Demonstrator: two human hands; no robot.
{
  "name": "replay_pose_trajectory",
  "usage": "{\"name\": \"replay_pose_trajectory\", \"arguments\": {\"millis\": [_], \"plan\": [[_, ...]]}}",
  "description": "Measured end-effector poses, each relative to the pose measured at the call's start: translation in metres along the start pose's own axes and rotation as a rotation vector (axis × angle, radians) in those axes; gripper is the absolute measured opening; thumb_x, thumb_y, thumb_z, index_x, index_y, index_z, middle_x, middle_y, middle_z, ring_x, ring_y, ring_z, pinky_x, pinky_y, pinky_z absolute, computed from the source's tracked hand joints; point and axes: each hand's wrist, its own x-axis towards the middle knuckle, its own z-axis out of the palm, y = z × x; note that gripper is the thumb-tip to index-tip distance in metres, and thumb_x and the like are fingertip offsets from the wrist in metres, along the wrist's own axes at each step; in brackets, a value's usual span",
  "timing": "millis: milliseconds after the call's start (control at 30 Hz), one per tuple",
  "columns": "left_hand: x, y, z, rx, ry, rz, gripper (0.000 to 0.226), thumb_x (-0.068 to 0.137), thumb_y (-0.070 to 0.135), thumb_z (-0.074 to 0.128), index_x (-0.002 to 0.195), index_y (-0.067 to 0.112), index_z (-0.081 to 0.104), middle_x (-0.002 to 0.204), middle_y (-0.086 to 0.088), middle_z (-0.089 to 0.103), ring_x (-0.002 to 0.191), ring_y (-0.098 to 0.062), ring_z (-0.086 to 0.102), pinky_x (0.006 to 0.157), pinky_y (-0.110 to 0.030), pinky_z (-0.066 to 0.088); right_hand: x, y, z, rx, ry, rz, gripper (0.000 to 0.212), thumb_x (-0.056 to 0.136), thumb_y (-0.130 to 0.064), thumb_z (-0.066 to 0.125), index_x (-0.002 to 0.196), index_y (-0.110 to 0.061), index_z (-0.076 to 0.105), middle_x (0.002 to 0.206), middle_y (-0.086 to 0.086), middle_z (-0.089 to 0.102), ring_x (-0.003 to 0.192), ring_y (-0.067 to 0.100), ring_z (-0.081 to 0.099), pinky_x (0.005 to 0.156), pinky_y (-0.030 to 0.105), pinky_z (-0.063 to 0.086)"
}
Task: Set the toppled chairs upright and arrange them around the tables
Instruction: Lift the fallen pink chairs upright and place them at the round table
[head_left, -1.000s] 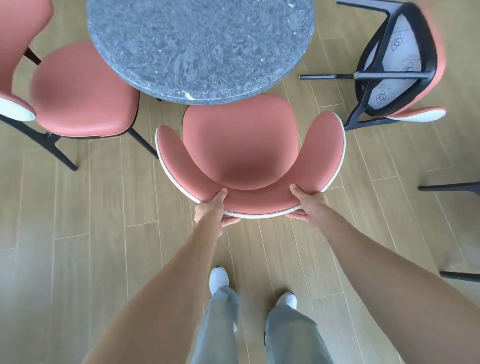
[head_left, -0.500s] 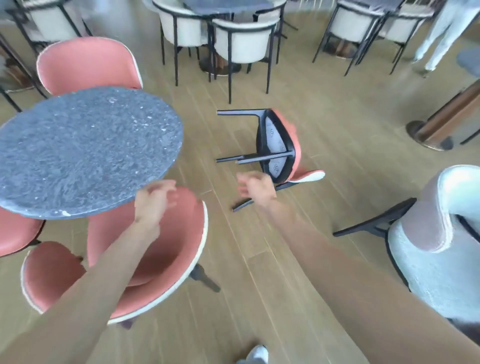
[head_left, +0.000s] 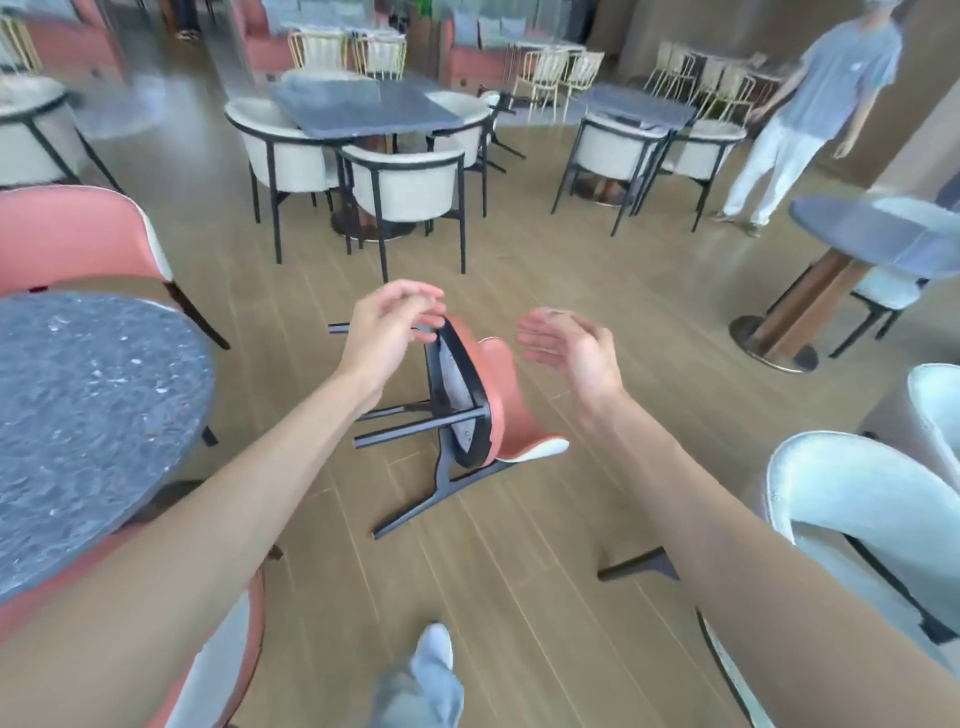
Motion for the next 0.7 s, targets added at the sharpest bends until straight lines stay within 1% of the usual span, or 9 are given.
{"name": "replay_pose_trajectory", "arguments": {"millis": [67,133,233,333,433,533,600,700], "plan": [[0.040,-0.016,0.038,-0.032,-0.023,0.001,0.019,0.097,0.005,0.053,0.104,0.000,0.070,0.096,-0.014,0.071,0.088,-0.025,0.069,0.087,-0.045,0.056,0.043,0.007,-0.021,-0.004,0.009,-0.014,0.019,0.097,-0.017,0.058,0.105,-0.005,0.070,0.108,0.013,0.075,0.102,0.029,0.072,0.094,0.041,0.056],[0.079,-0.032,0.076,-0.070,-0.018,-0.025,0.019,0.097,0.005,0.054,0.105,-0.002,0.070,0.098,-0.017,0.071,0.089,-0.026,0.069,0.088,-0.047,0.056,0.087,0.013,-0.039,-0.018,0.042,0.016,0.023,0.097,-0.017,0.057,0.109,-0.002,0.069,0.107,0.012,0.076,0.102,0.028,0.072,0.092,0.039,0.057],[0.133,-0.050,0.123,-0.141,0.003,-0.072,0.019,0.097,0.007,0.054,0.103,-0.001,0.070,0.098,-0.016,0.073,0.090,-0.026,0.070,0.089,-0.049,0.055,0.148,0.013,-0.061,-0.037,0.047,0.044,0.023,0.098,-0.015,0.056,0.109,0.001,0.070,0.109,0.014,0.075,0.103,0.030,0.072,0.089,0.037,0.056],[0.190,-0.056,0.163,-0.143,-0.014,-0.083,0.018,0.097,0.006,0.054,0.103,-0.001,0.070,0.100,-0.017,0.073,0.090,-0.024,0.069,0.087,-0.046,0.055,0.215,0.004,-0.082,-0.067,0.053,0.013,0.025,0.098,-0.014,0.055,0.109,0.002,0.070,0.109,0.014,0.075,0.103,0.030,0.071,0.091,0.037,0.056],[0.239,-0.056,0.192,-0.122,0.014,-0.086,0.018,0.098,0.003,0.052,0.103,-0.004,0.068,0.104,-0.024,0.071,0.092,-0.028,0.068,0.085,-0.043,0.055,0.273,-0.001,-0.105,-0.083,0.049,0.001,0.022,0.097,-0.012,0.055,0.104,0.001,0.071,0.109,0.013,0.075,0.102,0.029,0.072,0.093,0.038,0.055],[0.284,-0.068,0.210,-0.093,0.085,-0.102,0.019,0.098,0.001,0.052,0.104,-0.007,0.068,0.103,-0.026,0.070,0.091,-0.031,0.066,0.081,-0.039,0.056,0.337,0.008,-0.133,-0.108,0.003,-0.003,0.017,0.096,-0.012,0.056,0.096,-0.006,0.073,0.109,0.013,0.075,0.101,0.027,0.071,0.094,0.039,0.055],[0.308,-0.078,0.217,-0.081,0.159,-0.106,0.019,0.097,0.002,0.051,0.102,-0.006,0.069,0.099,-0.023,0.070,0.089,-0.029,0.066,0.077,-0.036,0.056,0.384,0.015,-0.149,-0.119,-0.037,-0.007,0.017,0.096,-0.011,0.056,0.095,-0.008,0.072,0.110,0.015,0.074,0.099,0.027,0.072,0.093,0.039,0.054],[0.326,-0.089,0.228,-0.058,0.352,-0.153,0.021,0.097,0.003,0.050,0.101,-0.004,0.069,0.094,-0.020,0.069,0.088,-0.029,0.067,0.079,-0.039,0.056,0.448,0.023,-0.162,-0.117,-0.135,0.032,0.019,0.096,-0.008,0.053,0.088,-0.011,0.070,0.109,0.018,0.074,0.088,0.020,0.072,0.088,0.036,0.055]]}}
